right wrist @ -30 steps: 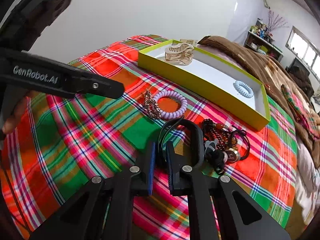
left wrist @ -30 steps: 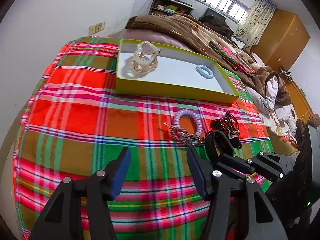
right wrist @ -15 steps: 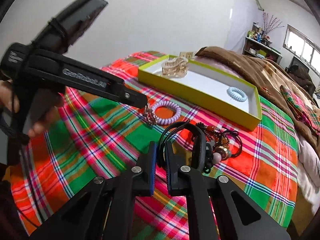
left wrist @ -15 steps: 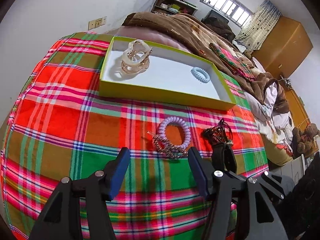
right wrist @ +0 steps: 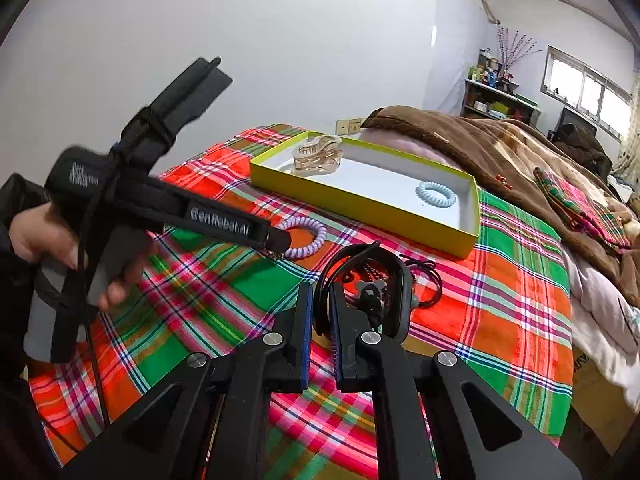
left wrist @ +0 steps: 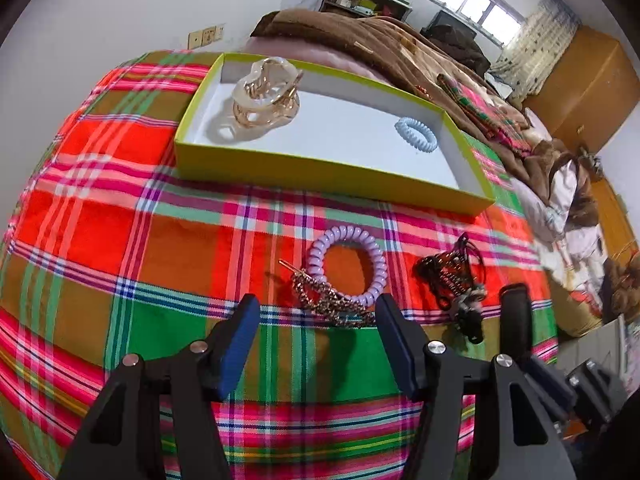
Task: Organize jewelry
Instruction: 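Grasp the gold jeweled hair clip with the left tool while the right tool holds the black wristband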
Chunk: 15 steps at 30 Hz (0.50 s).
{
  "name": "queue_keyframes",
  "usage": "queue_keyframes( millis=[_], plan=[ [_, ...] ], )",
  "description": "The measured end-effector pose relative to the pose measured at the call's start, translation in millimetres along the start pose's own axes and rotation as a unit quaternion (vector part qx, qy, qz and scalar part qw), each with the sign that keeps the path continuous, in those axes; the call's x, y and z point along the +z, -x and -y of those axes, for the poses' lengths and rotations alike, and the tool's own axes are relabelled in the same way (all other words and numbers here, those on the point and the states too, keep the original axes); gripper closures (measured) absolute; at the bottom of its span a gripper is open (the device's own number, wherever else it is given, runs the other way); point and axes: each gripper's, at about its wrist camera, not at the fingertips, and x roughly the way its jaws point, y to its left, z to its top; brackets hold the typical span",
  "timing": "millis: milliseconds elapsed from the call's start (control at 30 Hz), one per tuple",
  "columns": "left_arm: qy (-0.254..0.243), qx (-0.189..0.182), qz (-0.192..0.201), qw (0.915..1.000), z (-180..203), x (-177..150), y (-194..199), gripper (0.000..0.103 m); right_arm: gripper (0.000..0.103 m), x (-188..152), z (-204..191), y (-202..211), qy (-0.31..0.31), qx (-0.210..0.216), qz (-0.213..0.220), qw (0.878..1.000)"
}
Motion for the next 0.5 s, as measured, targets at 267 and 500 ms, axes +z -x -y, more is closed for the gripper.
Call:
queue_keyframes(
  millis=[267,500],
  plan=[
    [-0.027,0.031,-0.005,0.9991,-2.1,-5.5,5.7,0.059,0.095,-0.6,1.9,5.4,-0.003,0.000,0.005,1.000],
    [-0.023,0.038,0.002,0.9990,-10.0,-6.2,9.2,0.061,0.095,0.3,3.9,5.0,-0.006,0.001,0.005,1.000]
  ],
)
